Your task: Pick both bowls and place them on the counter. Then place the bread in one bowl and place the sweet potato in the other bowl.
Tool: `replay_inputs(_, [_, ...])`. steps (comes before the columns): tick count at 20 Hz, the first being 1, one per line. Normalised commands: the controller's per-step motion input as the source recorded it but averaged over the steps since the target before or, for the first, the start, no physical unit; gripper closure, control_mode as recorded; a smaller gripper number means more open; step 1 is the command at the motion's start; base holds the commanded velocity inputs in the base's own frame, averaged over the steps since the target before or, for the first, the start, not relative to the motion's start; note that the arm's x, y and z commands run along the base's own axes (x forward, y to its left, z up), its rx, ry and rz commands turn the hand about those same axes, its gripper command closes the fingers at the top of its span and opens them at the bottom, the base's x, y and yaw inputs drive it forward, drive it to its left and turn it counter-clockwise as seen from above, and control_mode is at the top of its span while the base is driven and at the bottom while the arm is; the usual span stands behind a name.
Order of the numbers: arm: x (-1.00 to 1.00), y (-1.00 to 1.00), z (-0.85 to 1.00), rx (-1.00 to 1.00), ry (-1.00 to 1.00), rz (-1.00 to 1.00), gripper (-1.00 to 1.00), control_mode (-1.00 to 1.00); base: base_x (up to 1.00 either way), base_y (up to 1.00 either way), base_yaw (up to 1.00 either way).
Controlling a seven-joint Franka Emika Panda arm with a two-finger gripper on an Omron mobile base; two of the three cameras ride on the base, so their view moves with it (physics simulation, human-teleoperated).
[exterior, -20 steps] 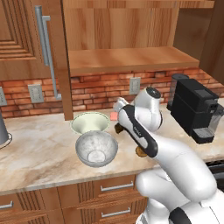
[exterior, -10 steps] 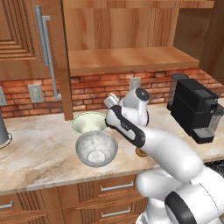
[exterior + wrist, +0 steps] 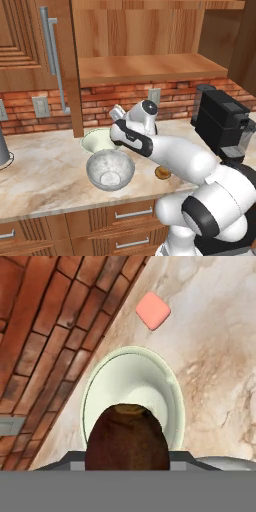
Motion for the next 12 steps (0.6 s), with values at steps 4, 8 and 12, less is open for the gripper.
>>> replay_inputs(4, [0.25,0.26,-0.03,0.00,0.00,0.00,1.00,-1.00,0.00,0.00,0.00])
replay_inputs(8, [0.30,0.16,-0.05,0.00,0.00,0.00,1.00,-1.00,0.00,0.00,0.00])
replay_inputs(12, [0.30,0.12,-0.06,0.00,0.00,0.00,1.00,-1.00,0.00,0.00,0.00])
